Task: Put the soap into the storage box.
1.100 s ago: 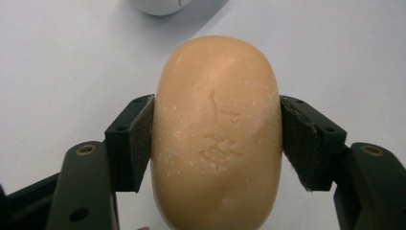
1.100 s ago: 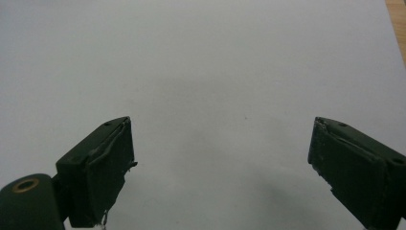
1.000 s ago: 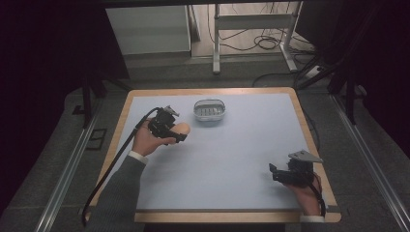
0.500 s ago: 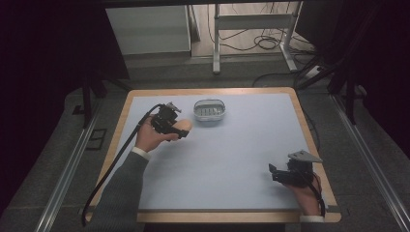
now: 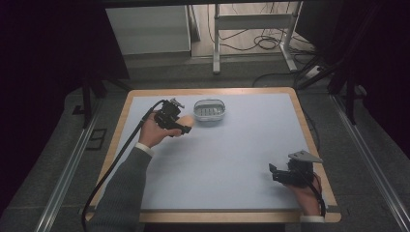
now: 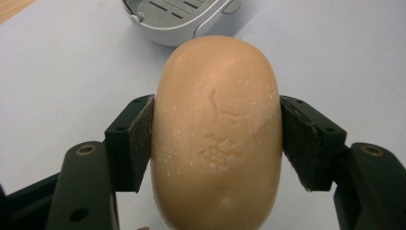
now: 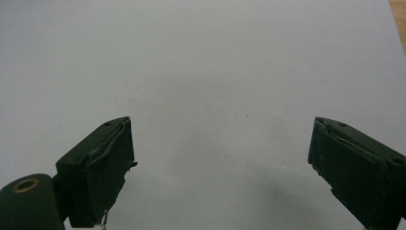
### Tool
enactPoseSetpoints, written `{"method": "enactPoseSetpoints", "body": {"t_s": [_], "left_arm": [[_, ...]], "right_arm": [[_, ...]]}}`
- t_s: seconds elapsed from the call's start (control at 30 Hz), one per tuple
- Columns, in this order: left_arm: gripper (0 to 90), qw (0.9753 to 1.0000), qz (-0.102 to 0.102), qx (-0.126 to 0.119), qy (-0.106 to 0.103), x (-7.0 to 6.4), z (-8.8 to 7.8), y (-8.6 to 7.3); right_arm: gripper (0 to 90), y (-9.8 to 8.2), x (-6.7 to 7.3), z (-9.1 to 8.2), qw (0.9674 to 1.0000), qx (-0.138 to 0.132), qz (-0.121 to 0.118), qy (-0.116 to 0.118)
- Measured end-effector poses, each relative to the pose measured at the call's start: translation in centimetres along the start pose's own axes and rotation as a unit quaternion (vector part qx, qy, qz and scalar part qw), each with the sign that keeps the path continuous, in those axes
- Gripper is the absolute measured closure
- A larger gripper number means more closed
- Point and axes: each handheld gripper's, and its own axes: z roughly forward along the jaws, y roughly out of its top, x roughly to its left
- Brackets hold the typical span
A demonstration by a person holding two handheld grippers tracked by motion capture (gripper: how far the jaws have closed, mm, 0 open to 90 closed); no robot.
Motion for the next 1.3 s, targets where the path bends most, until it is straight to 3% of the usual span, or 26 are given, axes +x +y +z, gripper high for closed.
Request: {"method": "enactPoseSetpoints", "body": {"t_s": [1.3], "left_arm": [[32.9,0.9999,0.003,0.011,0.004,0.6,1.9,4.1]], "right_arm": [[8.6,0.1,-0.1,-0.1,1.0000,-0.003,0.001,0.004]]}}
